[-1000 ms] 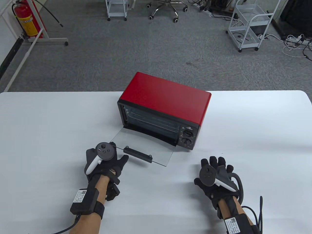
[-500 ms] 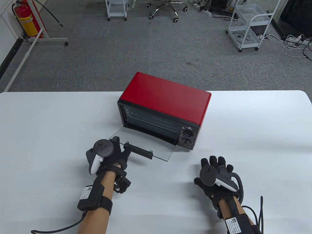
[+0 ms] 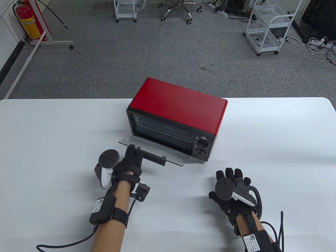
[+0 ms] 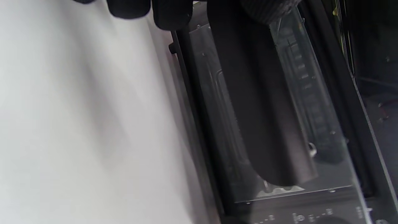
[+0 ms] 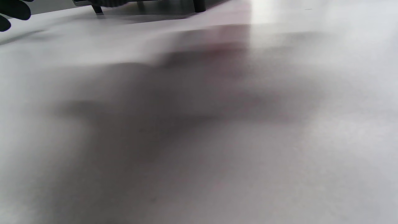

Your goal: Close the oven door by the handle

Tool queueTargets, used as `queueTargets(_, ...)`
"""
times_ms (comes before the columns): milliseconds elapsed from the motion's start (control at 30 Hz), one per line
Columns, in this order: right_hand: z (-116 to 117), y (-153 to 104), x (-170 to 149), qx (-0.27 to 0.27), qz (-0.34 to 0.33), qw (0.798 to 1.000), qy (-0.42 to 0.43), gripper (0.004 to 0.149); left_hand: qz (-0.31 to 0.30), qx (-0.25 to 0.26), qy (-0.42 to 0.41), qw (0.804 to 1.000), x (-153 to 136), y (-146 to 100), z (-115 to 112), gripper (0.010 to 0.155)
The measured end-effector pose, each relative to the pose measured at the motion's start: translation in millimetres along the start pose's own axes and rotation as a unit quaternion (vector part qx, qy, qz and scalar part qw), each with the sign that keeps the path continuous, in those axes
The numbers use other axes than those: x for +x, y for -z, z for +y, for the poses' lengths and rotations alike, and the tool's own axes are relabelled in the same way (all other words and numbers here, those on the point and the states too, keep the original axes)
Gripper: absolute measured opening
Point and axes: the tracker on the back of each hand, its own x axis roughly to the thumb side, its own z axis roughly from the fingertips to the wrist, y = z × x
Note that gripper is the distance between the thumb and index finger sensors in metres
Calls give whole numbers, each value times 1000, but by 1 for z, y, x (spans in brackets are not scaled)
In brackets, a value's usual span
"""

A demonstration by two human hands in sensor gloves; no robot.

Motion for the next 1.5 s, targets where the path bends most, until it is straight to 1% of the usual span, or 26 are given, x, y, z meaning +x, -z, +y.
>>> queueTargets(300, 0, 0, 0, 0, 0, 1000, 1, 87, 3, 28, -117, 993, 5, 3, -7, 70)
queueTargets(700, 0, 0, 0, 1, -4, 1000, 4, 87, -9, 19, -186, 982, 6, 11, -7, 66)
queueTargets(1033, -1, 0, 0, 1, -5, 1000, 6, 87, -14, 23, -185, 982, 13, 15, -6, 64)
queueTargets(1500, -1, 0, -1, 5, -8, 1000, 9, 87, -51, 9, -216, 975, 24, 30, -9, 65)
